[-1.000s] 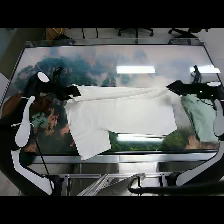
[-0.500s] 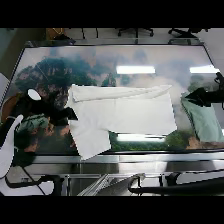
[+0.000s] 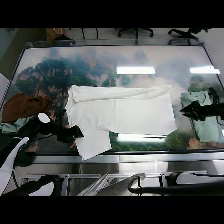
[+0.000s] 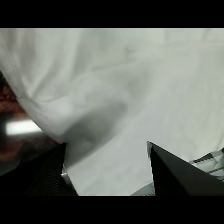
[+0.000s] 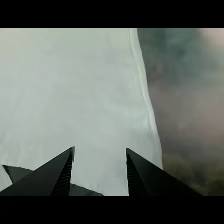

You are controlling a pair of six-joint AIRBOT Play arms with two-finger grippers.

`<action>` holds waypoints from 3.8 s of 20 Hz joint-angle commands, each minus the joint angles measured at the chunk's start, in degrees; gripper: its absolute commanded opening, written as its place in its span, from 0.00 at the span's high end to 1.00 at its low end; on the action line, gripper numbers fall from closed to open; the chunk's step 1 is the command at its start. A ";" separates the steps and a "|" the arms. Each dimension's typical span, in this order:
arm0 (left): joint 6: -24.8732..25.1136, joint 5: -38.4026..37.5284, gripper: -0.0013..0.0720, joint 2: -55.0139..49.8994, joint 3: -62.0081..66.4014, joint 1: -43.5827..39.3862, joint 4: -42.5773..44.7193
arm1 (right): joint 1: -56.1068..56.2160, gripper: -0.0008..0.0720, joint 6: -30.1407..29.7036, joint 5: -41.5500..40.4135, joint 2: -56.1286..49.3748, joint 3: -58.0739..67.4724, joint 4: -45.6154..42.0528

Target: Fold the shirts.

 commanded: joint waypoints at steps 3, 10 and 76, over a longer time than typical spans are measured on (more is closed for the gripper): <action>1.27 0.17 0.19 0.17 2.84 -0.42 0.59 | -0.04 0.45 1.09 -0.17 0.15 -1.90 -1.99; 6.51 1.81 0.96 0.09 3.23 0.35 -2.43 | -0.04 0.45 3.67 -0.02 0.13 -2.40 -10.88; 8.39 0.37 0.04 -21.18 37.24 5.16 0.72 | 15.47 0.62 -10.93 -26.86 -3.96 -6.08 10.12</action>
